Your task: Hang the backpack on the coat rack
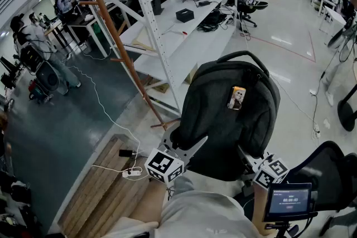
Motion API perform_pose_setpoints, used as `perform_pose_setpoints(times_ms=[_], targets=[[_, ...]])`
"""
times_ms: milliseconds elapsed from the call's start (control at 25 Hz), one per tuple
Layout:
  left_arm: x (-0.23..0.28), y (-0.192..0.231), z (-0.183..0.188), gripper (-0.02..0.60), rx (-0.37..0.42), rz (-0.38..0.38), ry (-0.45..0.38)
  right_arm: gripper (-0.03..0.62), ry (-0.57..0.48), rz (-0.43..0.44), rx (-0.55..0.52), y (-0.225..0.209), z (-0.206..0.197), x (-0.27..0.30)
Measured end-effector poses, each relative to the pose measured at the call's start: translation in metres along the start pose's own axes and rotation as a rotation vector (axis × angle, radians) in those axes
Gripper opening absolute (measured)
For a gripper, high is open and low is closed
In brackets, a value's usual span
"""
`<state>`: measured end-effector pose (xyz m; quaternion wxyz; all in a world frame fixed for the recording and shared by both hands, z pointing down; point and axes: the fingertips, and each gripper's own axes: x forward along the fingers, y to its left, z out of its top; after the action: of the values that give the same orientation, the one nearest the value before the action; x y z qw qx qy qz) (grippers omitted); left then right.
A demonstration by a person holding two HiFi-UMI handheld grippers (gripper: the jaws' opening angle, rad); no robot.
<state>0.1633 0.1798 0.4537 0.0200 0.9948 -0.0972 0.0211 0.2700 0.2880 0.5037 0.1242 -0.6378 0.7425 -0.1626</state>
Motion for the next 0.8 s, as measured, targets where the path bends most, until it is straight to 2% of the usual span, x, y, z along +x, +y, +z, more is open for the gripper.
perform_pose_setpoints(times_ms=[280, 600, 800], targets=[[-0.042, 0.127, 0.010, 0.324, -0.011, 0.098, -0.037, 0.192, 0.046, 0.083, -0.041, 0.037, 0.001, 0.134], [-0.135, 0.292, 0.037, 0.324, 0.012, 0.321, -0.134, 0.192, 0.084, 0.291, -0.132, 0.116, 0.007, 0.324], [-0.216, 0.349, 0.036, 0.325, 0.018, 0.459, -0.165, 0.192, 0.109, 0.418, -0.164, 0.183, -0.016, 0.398]])
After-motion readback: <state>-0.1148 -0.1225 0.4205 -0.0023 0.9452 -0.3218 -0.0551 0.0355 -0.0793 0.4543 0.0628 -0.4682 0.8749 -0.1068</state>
